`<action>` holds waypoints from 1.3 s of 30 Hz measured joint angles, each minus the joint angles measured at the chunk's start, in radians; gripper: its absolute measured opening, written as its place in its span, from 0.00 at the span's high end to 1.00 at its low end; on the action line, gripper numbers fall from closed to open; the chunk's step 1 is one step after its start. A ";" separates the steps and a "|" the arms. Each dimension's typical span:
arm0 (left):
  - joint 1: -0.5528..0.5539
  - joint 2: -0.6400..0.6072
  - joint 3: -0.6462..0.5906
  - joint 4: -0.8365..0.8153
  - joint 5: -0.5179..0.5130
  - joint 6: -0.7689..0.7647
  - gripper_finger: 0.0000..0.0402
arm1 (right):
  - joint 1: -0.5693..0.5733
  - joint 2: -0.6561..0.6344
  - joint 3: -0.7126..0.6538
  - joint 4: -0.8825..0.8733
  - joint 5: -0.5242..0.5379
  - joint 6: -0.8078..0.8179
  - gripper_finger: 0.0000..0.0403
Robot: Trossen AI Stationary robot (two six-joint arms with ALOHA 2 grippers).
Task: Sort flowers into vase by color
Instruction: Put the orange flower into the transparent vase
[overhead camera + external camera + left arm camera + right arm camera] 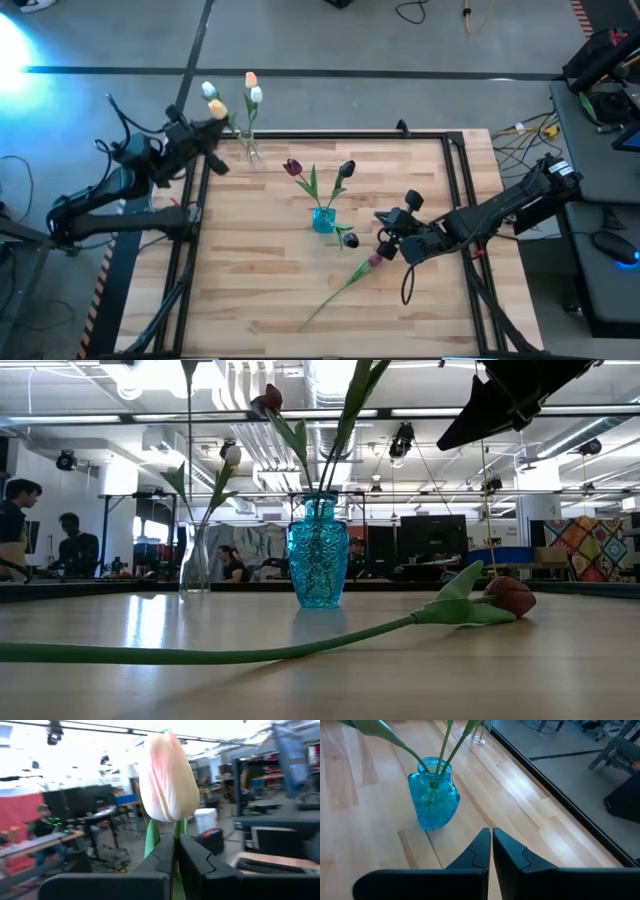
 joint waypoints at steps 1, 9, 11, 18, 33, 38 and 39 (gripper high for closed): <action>0.040 0.008 -0.001 0.014 0.023 0.005 1.00 | 0.000 0.000 0.000 0.000 0.000 -0.002 0.97; 0.291 0.099 -0.005 0.075 0.224 0.026 1.00 | 0.000 0.000 0.000 0.000 0.000 -0.002 0.97; 0.332 0.132 -0.005 0.079 0.242 0.026 1.00 | 0.000 0.000 0.000 0.000 0.000 -0.002 0.97; 0.417 0.231 -0.007 0.097 0.301 0.000 1.00 | 0.000 0.000 0.000 0.000 -0.001 -0.001 0.97; 0.502 0.338 -0.064 0.093 0.301 -0.042 1.00 | 0.000 0.000 0.000 0.000 -0.002 0.000 0.97; 0.520 0.346 -0.098 0.096 0.300 -0.053 1.00 | 0.000 0.000 0.000 0.000 -0.002 0.000 0.97; 0.522 0.346 -0.107 0.097 0.299 -0.053 1.00 | 0.000 0.000 0.000 0.000 -0.002 0.000 0.97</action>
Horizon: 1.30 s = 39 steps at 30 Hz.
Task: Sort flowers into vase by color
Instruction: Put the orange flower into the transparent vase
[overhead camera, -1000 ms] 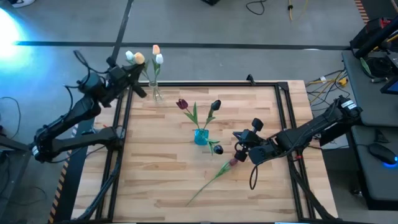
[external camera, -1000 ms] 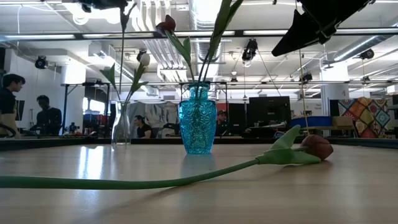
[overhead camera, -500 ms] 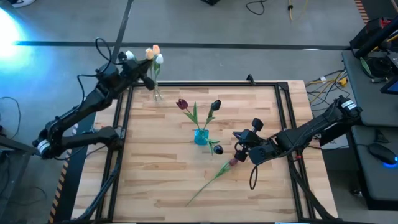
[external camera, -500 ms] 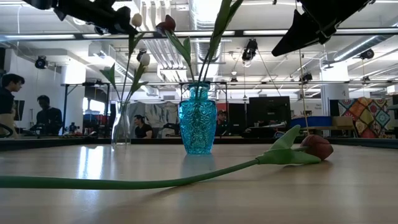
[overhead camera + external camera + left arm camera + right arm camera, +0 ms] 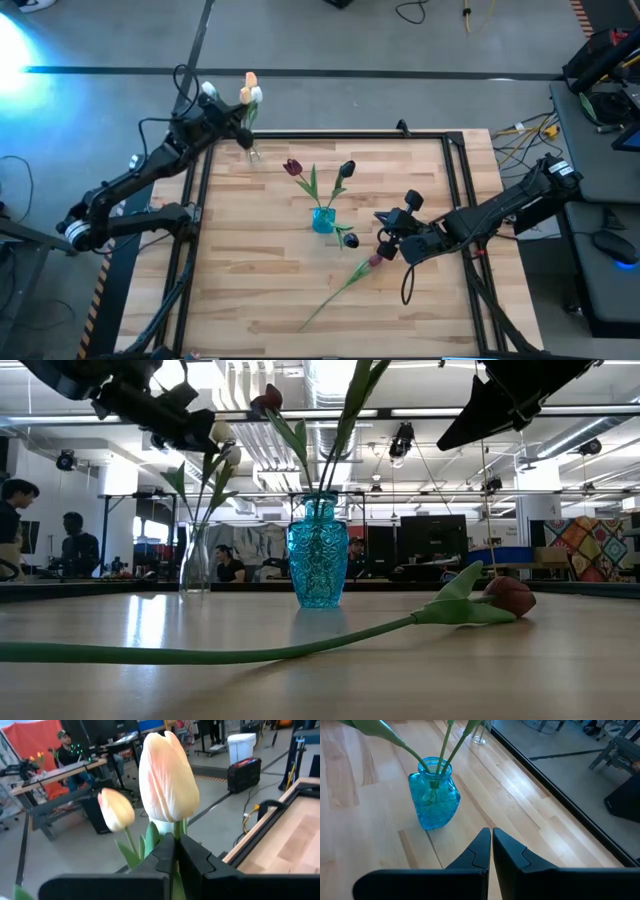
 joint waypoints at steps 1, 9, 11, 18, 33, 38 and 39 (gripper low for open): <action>0.004 0.000 -0.007 0.000 0.000 0.000 1.00 | 0.000 0.000 0.000 0.000 0.000 0.000 0.97; 0.021 -0.001 -0.033 -0.003 -0.004 0.000 0.97 | 0.000 0.000 0.000 0.000 0.000 0.000 0.97; 0.020 -0.007 -0.024 -0.026 -0.003 0.004 0.94 | 0.000 0.000 0.000 0.000 0.000 0.000 0.97; 0.018 -0.062 0.024 -0.157 -0.003 0.007 0.79 | 0.000 0.000 0.000 0.000 0.000 0.000 0.97; -0.010 -0.191 0.029 -0.282 0.001 0.005 0.69 | 0.000 0.000 0.000 0.001 -0.001 -0.016 0.97; -0.010 -0.100 0.029 -0.274 0.001 0.001 0.69 | 0.000 0.000 0.000 0.002 -0.001 -0.016 0.97; -0.010 -0.085 0.029 -0.272 0.001 0.001 0.69 | 0.000 0.000 0.000 0.002 -0.001 -0.016 0.97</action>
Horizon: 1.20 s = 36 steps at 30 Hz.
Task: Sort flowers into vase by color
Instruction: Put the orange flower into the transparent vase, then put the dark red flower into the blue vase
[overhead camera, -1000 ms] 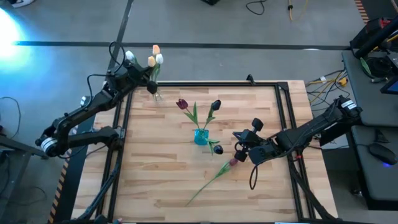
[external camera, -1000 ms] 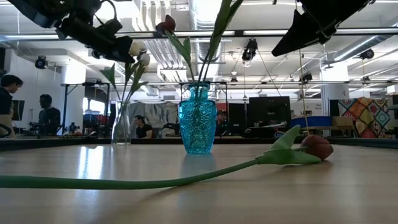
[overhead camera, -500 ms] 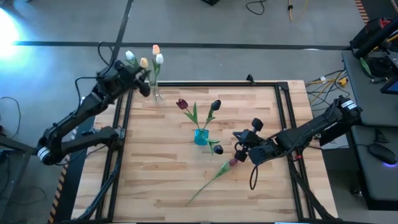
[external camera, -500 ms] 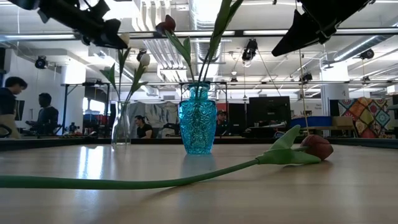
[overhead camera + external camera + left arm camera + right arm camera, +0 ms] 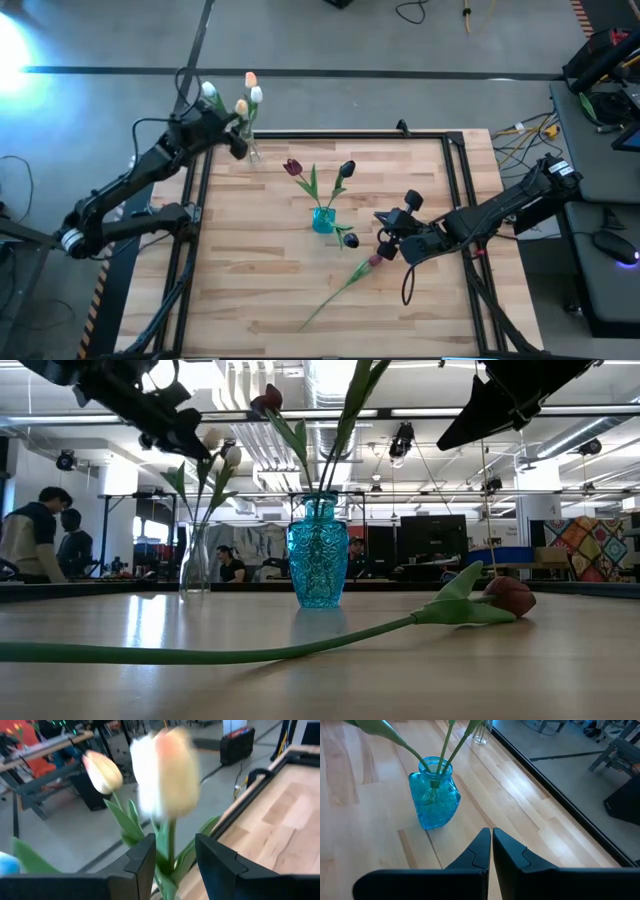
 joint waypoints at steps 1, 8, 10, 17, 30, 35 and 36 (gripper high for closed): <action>0.000 0.015 0.003 -0.003 0.000 0.000 0.69 | 0.000 0.000 0.000 0.000 0.000 0.000 0.97; 0.000 0.061 0.098 -0.179 -0.005 -0.001 0.69 | 0.000 0.000 0.000 0.000 -0.009 -0.001 0.97; -0.003 0.055 0.135 -0.232 -0.005 -0.001 0.69 | 0.000 0.000 0.000 0.000 -0.010 -0.001 0.97; -0.065 -0.012 0.192 -0.358 -0.003 -0.001 0.63 | 0.000 0.000 0.000 -0.001 -0.010 -0.001 0.97; -0.213 -0.100 0.148 -0.357 -0.003 -0.008 0.44 | 0.000 0.000 0.000 -0.001 -0.011 -0.003 0.97; -0.390 -0.138 0.080 -0.357 -0.005 -0.088 0.50 | 0.000 0.000 0.000 -0.002 -0.011 -0.003 0.97; -0.437 -0.142 0.061 -0.355 -0.019 -0.110 0.51 | 0.000 0.000 0.000 -0.002 -0.011 -0.003 0.97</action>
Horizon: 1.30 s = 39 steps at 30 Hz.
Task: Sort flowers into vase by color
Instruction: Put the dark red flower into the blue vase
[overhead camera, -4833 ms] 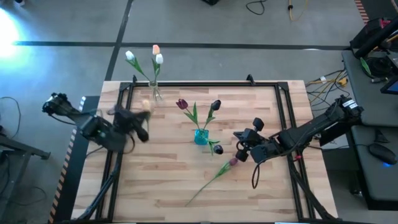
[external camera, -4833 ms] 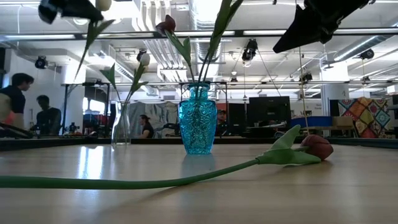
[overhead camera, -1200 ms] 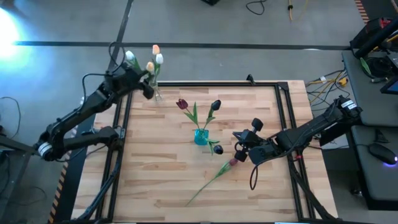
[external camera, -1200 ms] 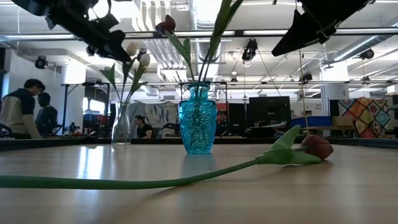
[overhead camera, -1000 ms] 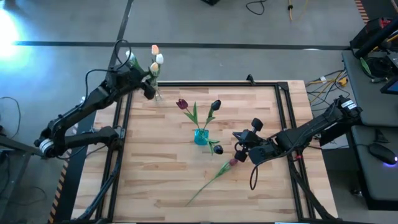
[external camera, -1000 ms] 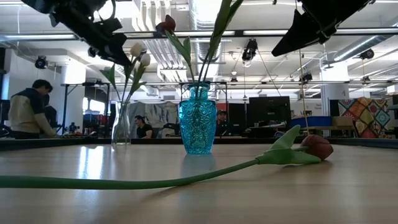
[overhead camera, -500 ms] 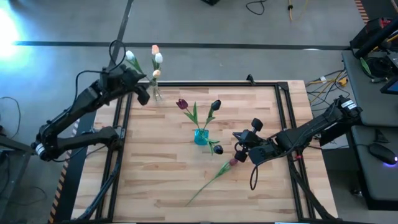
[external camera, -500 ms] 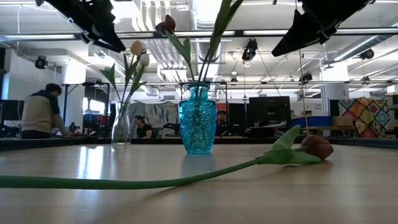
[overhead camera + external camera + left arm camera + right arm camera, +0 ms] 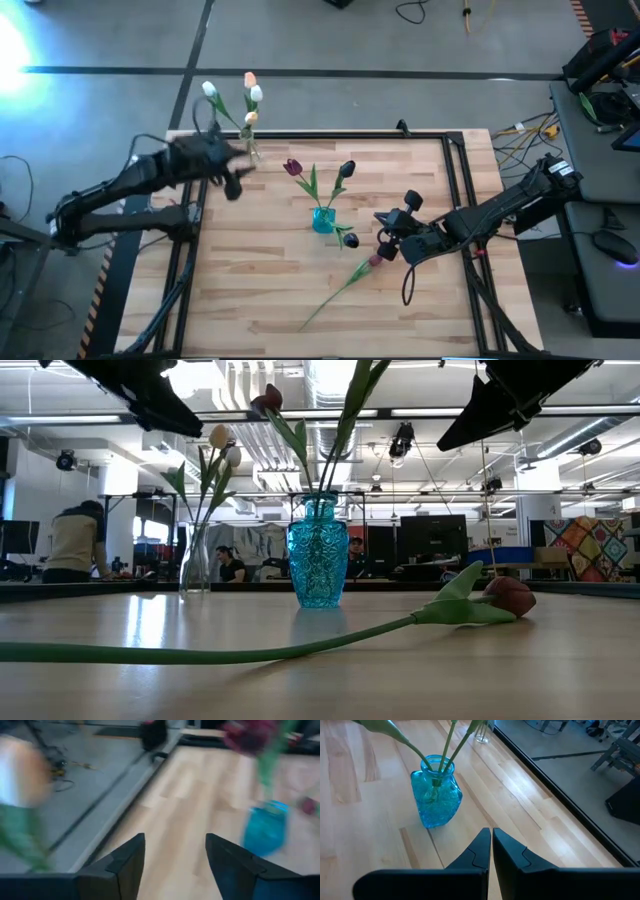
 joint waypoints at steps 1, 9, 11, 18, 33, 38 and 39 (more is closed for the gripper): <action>-0.055 -0.004 -0.021 0.006 -0.022 -0.023 0.53 | 0.000 0.000 0.000 0.000 0.000 0.000 0.97; -0.590 0.040 -0.169 0.113 -0.386 -0.253 0.68 | 0.000 0.000 0.000 0.000 0.000 0.000 0.97; -0.723 0.079 -0.199 0.179 -0.462 -0.320 0.73 | 0.000 0.000 0.000 0.000 0.000 0.000 0.97; -0.994 0.310 -0.189 0.299 -0.606 -0.571 0.88 | 0.000 0.000 0.000 0.000 0.000 0.000 0.97; -1.024 0.974 0.277 0.310 -0.502 -0.744 1.00 | 0.000 0.000 0.000 -0.004 -0.051 -0.061 0.97; -1.023 1.123 0.407 0.306 -0.445 -0.769 1.00 | 0.000 0.000 0.000 -0.004 -0.051 -0.072 0.97; -1.023 1.147 0.425 0.305 -0.440 -0.778 1.00 | 0.000 0.000 0.000 -0.004 -0.051 -0.073 0.97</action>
